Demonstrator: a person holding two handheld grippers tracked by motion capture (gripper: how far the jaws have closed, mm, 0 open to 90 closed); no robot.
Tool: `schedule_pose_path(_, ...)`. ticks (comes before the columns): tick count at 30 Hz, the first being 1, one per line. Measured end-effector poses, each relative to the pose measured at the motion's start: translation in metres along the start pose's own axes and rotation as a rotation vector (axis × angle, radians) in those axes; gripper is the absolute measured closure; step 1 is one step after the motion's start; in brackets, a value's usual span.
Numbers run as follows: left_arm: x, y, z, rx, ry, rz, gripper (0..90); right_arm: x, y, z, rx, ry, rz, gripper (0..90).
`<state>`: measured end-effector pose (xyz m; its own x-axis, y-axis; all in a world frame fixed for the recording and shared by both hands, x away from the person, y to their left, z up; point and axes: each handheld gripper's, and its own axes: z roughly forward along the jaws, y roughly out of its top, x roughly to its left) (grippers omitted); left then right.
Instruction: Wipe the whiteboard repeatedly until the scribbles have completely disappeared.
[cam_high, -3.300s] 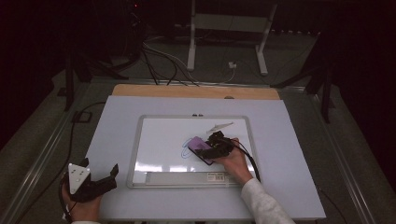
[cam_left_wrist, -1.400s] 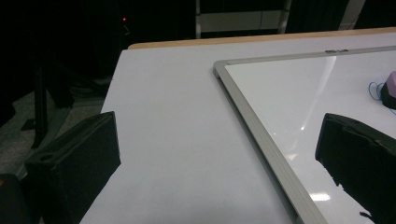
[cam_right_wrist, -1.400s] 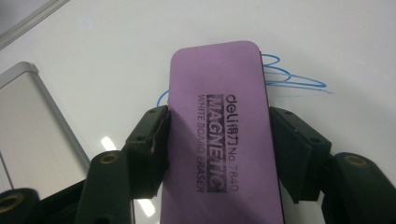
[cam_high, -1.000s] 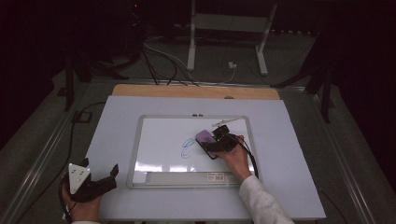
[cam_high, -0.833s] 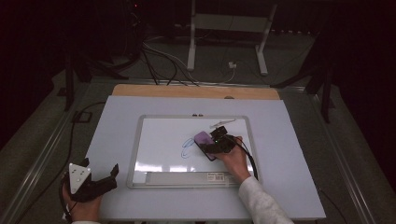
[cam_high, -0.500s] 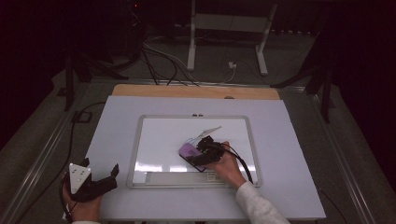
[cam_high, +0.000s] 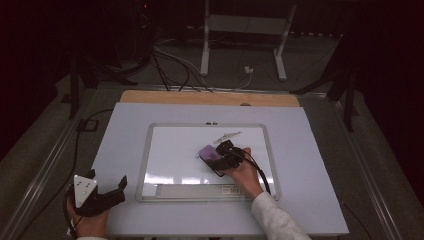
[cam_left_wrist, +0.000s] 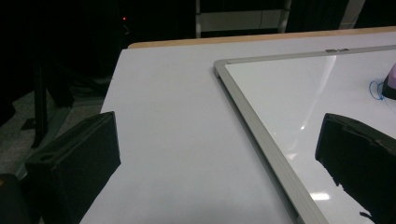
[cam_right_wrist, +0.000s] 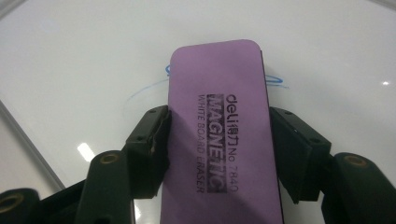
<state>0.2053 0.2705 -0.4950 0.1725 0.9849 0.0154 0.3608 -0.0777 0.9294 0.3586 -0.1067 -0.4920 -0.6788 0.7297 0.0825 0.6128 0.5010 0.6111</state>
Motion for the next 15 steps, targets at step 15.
schedule_pose_path(15, 0.0, 0.0, -0.001, -0.002, 0.001, -0.001, 0.7, 0.008, 0.004, 0.006, 0.002, 0.077, -0.027, 41.4)
